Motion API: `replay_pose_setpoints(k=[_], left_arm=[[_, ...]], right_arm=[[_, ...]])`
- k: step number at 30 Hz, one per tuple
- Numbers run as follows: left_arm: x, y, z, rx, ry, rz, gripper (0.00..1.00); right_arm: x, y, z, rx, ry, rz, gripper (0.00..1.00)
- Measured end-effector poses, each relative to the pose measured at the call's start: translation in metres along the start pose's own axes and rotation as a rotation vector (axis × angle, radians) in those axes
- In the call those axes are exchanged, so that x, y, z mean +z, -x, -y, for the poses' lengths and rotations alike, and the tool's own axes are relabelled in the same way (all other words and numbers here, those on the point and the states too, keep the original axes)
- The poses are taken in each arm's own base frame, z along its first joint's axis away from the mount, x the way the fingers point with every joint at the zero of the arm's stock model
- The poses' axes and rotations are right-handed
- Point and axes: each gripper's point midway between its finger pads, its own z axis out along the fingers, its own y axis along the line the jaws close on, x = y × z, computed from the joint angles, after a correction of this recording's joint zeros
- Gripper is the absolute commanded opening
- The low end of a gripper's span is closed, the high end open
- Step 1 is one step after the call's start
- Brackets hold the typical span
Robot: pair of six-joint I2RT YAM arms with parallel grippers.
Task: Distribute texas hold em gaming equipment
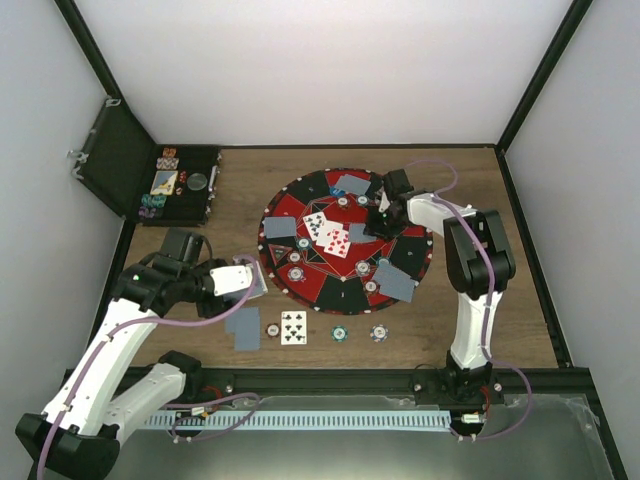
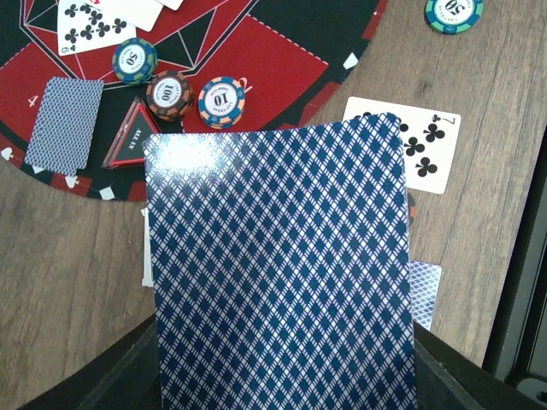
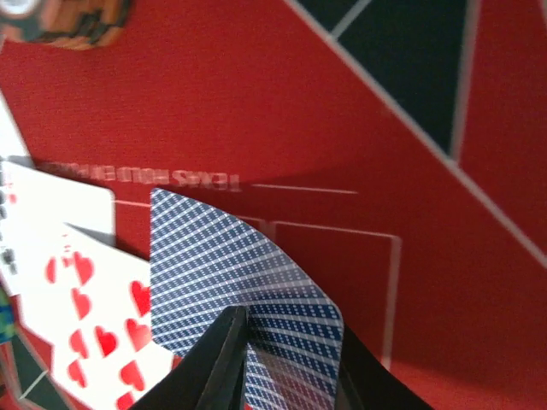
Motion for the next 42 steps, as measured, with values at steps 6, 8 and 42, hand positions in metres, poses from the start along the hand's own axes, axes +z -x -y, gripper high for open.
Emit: replay_pose_setpoints(k=[6,8,42], left_arm=[[-0.001,-0.001,0.001,0.000,-0.001,-0.001,0.04],[-0.001,-0.001,0.002,-0.001,-0.001,-0.001,0.04],[0.000,-0.002,0.002,-0.008,-0.010,-0.006,0.04]], right_arm=[[-0.006,0.004,0.024,0.022,-0.104,0.027,0.54],[-0.012,0.007,0.032,0.030,-0.144,0.044,0.65],[-0.115,-0.192,-0.269,-0.269,0.767,-0.171,0.94]])
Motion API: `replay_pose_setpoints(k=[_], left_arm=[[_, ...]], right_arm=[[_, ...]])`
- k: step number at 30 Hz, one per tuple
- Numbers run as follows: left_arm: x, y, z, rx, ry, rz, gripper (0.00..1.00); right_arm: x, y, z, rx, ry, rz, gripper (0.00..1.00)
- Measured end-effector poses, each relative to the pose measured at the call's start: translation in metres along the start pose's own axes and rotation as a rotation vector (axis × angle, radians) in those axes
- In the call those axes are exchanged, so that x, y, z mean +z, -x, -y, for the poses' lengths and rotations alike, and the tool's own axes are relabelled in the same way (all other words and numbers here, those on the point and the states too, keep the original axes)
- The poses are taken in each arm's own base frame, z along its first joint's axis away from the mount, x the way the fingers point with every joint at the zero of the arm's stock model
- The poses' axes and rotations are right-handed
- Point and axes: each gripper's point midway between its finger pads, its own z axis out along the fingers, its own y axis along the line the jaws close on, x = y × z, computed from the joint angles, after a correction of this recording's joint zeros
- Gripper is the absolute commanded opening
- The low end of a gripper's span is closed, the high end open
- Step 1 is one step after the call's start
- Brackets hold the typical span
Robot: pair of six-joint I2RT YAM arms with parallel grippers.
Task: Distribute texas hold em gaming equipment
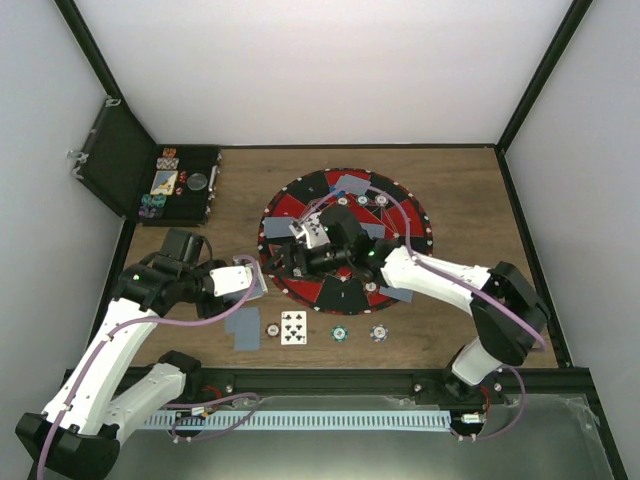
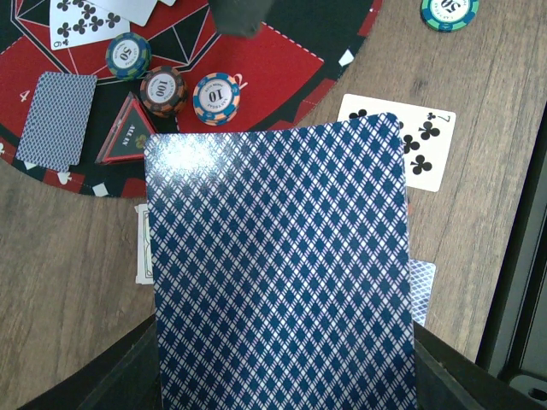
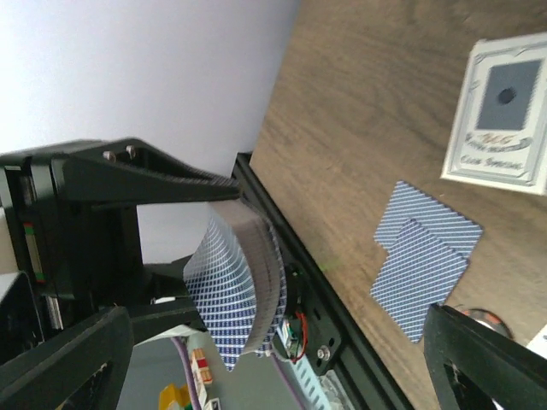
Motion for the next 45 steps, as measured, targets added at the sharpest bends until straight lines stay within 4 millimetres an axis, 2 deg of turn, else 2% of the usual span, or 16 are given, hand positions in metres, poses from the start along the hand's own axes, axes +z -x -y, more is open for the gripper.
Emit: replay_pose_setpoints(k=[7,13,20,26,30,35,41,45], left_arm=[[0.001,0.000,0.000,-0.002,-0.002,-0.001,0.04],[0.001,0.001,-0.001,-0.002,-0.001,0.001,0.04],[0.001,0.001,-0.001,-0.002,-0.001,0.002,0.04],[0.001,0.001,-0.001,-0.002,-0.001,0.002,0.04],[0.001,0.001,-0.001,-0.002,0.000,0.002,0.04],[0.001,0.001,-0.001,-0.002,-0.002,0.001,0.04],[0.001,-0.001,0.000,-0.004,-0.005,-0.004,0.04],[0.001,0.000,0.000,-0.004,-0.004,-0.003,0.04]], right_arm=[[0.029,-0.021,-0.011,0.013,0.068,-0.067,0.90],[0.052,-0.033,0.000,0.055,0.074,-0.118,0.89],[0.074,-0.035,0.000,0.077,0.095,-0.159,0.85],[0.083,-0.032,0.001,0.092,0.116,-0.171,0.83],[0.085,-0.033,0.004,0.102,0.116,-0.175,0.80],[0.078,-0.029,0.011,0.105,0.118,-0.154,0.73],[0.052,-0.023,0.016,0.108,0.116,-0.108,0.58],[0.045,-0.019,0.013,0.098,0.110,-0.092,0.43]])
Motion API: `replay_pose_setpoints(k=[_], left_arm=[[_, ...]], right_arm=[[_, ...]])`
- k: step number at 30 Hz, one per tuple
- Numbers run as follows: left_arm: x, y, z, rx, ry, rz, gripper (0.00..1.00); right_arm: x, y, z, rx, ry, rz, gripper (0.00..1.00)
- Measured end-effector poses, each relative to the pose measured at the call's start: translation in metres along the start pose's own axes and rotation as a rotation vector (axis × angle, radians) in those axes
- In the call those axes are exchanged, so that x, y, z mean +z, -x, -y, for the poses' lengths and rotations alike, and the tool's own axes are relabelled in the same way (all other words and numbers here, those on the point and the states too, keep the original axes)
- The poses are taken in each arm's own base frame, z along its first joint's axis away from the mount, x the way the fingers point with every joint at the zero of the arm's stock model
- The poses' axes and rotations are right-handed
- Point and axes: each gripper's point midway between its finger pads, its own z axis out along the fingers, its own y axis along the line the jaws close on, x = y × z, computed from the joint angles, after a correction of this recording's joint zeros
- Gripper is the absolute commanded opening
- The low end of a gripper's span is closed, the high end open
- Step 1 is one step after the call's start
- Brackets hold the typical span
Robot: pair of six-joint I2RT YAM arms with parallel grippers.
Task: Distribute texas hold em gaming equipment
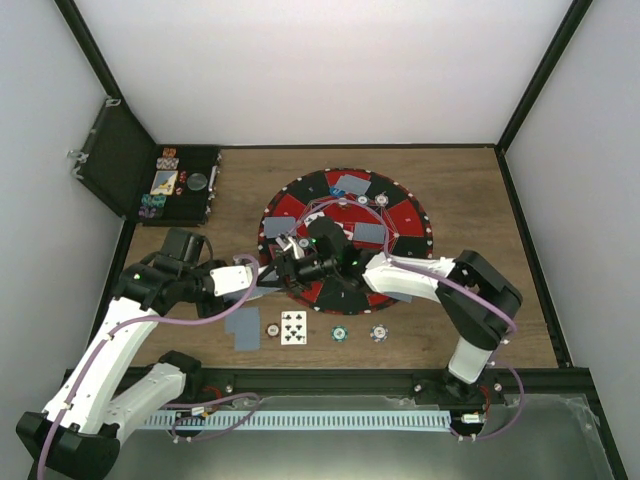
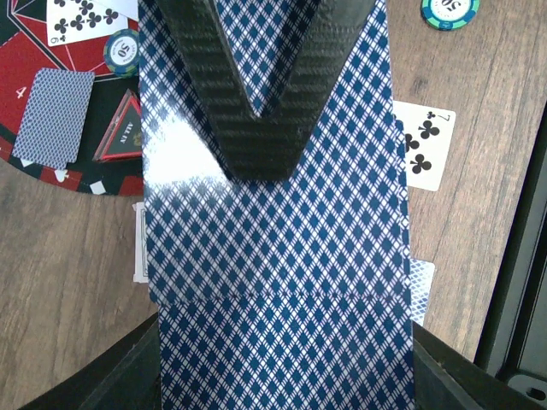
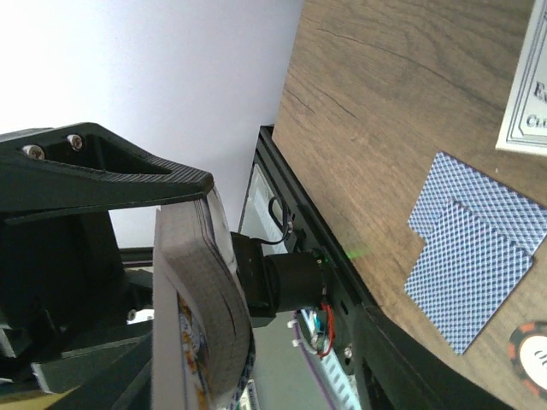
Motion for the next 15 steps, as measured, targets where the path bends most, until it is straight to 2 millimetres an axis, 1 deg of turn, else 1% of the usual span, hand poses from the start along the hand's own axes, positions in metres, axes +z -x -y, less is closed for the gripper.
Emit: replay_pose_setpoints(k=[3,6,7,10,12,13,15], left_arm=[[0.000,0.000,0.000,0.000,0.000,0.000,0.04],[0.000,0.000,0.000,0.000,0.000,0.000,0.04],[0.000,0.000,0.000,0.000,0.000,0.000,0.04],[0.000,0.000,0.000,0.000,0.001,0.001,0.04],[0.000,0.000,-0.001,0.001,0.005,-0.001,0.04],[0.000,0.000,-0.001,0.002,0.008,-0.002,0.04],[0.000,-0.001,-0.003,0.002,0.013,-0.005,0.04]], right_arm=[[-0.003,0.000,-0.004,-0.011,-0.002,0.008,0.32],[-0.008,0.001,-0.009,-0.013,-0.008,0.019,0.27],[-0.009,0.001,-0.010,-0.012,-0.013,0.024,0.24],[-0.016,0.005,-0.011,-0.016,-0.023,0.042,0.10],[-0.022,0.008,-0.012,-0.019,-0.026,0.056,0.03],[-0.026,0.010,-0.012,-0.020,-0.026,0.065,0.01],[-0.036,0.015,-0.012,-0.018,-0.031,0.088,0.01]])
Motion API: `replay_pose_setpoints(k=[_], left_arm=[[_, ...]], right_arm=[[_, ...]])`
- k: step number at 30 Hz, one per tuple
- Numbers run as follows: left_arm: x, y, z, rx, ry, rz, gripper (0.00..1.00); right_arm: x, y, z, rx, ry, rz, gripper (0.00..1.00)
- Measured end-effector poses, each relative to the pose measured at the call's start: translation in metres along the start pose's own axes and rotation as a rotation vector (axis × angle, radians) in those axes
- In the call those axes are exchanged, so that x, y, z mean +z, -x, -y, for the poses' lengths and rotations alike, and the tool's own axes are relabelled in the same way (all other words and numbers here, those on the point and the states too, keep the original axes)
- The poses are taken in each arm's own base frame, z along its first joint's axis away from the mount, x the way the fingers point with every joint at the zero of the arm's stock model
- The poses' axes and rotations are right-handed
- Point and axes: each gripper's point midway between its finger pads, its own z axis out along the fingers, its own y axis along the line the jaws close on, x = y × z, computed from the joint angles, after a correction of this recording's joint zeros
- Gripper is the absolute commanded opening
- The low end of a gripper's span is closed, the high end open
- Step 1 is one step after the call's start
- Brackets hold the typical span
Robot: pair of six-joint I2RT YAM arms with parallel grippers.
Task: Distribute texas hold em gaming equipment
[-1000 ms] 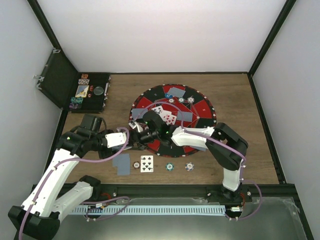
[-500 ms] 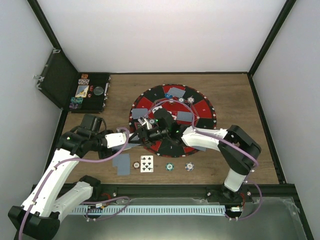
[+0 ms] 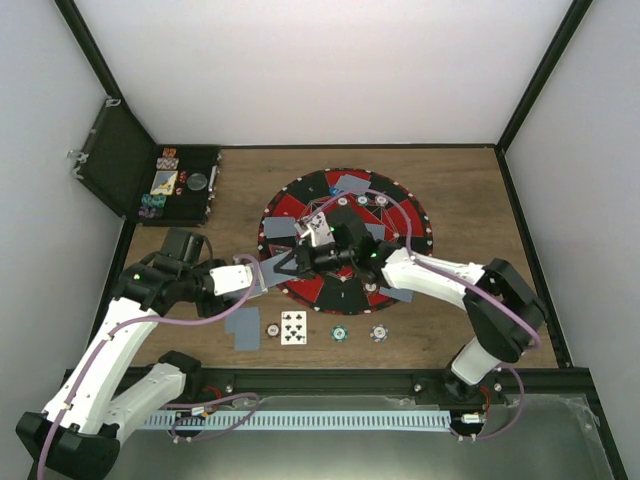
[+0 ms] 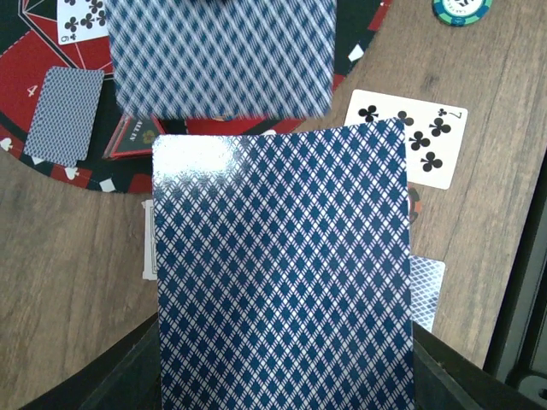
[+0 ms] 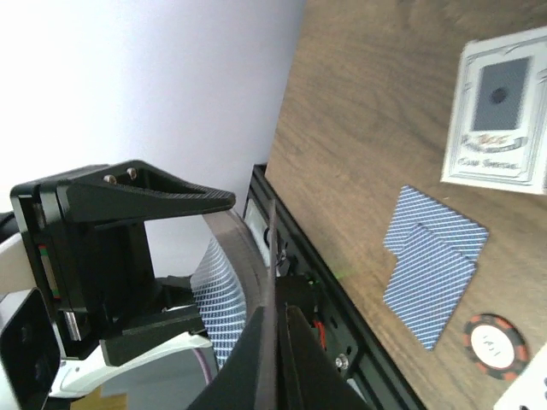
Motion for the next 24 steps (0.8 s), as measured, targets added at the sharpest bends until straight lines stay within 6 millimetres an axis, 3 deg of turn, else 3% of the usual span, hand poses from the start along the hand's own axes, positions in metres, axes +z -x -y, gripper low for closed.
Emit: replay_pose_setpoints(k=[6,11,19,24], left_arm=[[0.009,-0.006,-0.003,0.001,0.013,-0.017,0.04],[0.032,-0.032,0.000,-0.016,0.011,-0.096,0.04],[0.061,-0.085,0.007,-0.039,0.003,-0.220,0.04],[0.075,-0.114,0.004,-0.055,0.001,-0.283,0.05]], right_arm=[[-0.034,0.024,0.018,0.027,-0.050,0.083,0.01],[-0.080,0.061,0.048,0.045,-0.120,0.195,0.01],[-0.188,0.120,0.149,0.157,-0.339,0.420,0.01],[-0.211,0.134,0.220,0.273,-0.442,0.426,0.01]])
